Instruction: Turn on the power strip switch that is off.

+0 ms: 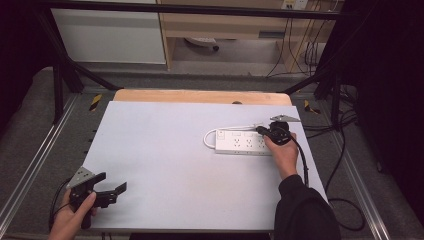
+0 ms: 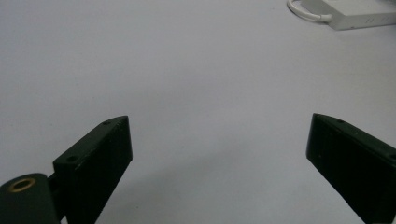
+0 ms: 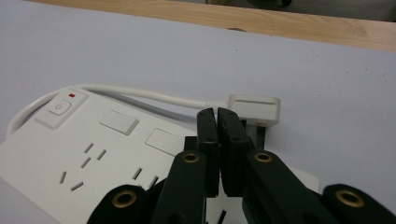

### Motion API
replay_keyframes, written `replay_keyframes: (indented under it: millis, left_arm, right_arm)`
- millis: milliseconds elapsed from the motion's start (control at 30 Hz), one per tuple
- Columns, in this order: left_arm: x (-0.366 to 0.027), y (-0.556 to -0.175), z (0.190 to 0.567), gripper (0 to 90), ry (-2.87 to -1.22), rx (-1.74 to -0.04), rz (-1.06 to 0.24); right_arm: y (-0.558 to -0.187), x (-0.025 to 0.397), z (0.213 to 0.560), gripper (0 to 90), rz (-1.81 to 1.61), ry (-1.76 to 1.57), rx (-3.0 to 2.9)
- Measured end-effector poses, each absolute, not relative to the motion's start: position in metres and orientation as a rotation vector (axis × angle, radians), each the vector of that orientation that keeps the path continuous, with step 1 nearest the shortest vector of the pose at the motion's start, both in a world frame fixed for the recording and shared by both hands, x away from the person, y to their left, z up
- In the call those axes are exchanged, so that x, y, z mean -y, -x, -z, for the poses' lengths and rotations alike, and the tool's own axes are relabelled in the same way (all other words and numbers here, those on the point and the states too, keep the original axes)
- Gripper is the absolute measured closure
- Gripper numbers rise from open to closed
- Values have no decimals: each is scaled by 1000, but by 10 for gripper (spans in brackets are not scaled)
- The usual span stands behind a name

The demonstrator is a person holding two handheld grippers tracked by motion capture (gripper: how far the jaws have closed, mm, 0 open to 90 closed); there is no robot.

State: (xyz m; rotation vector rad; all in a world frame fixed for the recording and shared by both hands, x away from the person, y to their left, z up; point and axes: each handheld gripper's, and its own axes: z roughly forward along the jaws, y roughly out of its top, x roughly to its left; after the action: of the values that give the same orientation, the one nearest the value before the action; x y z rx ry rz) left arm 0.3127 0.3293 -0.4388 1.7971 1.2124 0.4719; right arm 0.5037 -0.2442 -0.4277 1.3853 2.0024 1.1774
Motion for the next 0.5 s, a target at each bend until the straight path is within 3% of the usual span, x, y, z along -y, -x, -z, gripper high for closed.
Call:
replay_keyframes:
  millis: [300, 500]
  left_arm:
    - [-329, -313, 439, 69, -1797, -1212, -472]
    - [-329, -313, 439, 69, -1797, -1212, -472]
  right_arm:
    - [-503, 242, 419, 782, -1206, -1360, -2007]
    - [-503, 240, 415, 661, -1208, -1351, -2009]
